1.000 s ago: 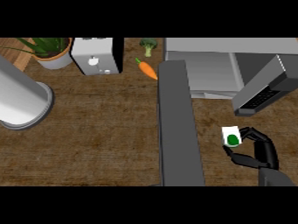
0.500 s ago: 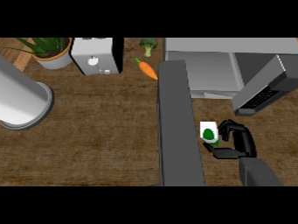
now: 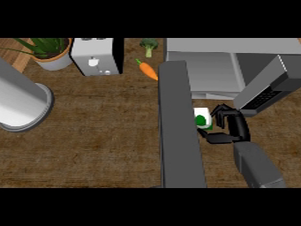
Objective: Pick up the milk, place it into the microwave and close the microwave
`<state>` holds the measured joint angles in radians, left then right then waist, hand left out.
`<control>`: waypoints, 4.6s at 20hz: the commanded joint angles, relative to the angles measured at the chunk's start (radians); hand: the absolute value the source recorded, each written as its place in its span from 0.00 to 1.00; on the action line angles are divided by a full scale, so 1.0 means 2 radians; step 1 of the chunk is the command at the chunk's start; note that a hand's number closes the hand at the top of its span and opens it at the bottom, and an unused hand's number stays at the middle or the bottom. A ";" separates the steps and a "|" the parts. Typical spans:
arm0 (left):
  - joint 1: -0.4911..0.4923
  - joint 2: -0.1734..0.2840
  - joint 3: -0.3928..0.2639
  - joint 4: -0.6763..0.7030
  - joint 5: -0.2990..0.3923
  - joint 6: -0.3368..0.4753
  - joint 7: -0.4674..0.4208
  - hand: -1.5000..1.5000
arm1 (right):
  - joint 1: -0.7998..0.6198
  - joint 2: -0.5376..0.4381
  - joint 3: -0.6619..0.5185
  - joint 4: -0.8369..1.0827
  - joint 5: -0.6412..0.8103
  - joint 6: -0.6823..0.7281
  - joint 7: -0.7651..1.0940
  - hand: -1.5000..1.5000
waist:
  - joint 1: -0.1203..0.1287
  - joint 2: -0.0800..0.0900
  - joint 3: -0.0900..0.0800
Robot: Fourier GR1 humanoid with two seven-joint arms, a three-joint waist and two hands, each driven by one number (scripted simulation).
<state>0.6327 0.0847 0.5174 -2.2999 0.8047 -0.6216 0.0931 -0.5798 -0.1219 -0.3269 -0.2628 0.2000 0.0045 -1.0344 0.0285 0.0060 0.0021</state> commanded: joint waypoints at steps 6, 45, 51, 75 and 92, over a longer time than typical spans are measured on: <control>0.006 -0.001 0.010 -0.033 0.012 0.003 0.022 0.00 | -0.095 -0.022 -0.002 0.027 0.007 -0.034 0.053 1.00 | 0.007 0.002 0.000; -0.137 0.056 -0.008 0.042 0.000 0.017 0.030 0.00 | -0.222 -0.148 -0.014 0.078 0.035 -0.180 0.169 1.00 | 0.074 0.048 0.005; -0.136 0.060 -0.012 0.045 -0.008 0.011 0.035 0.00 | -0.226 -0.157 -0.016 0.082 0.036 -0.182 0.174 1.00 | 0.084 0.051 0.005; -0.181 0.077 -0.016 0.081 -0.053 0.005 0.032 0.00 | -0.291 -0.101 0.009 0.101 0.062 -0.160 0.222 0.00 | 0.101 0.046 0.001; -0.171 0.059 -0.041 0.101 -0.073 -0.014 0.032 0.00 | -0.327 -0.056 -0.015 0.076 0.047 -0.235 0.235 0.00 | 0.073 0.033 0.001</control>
<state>0.2815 0.2179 0.4469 -2.1051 0.6671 -0.6366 0.1627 -1.2119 -0.2526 -0.3112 -0.0758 0.3422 -0.4356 -0.5556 0.1803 0.0880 0.0066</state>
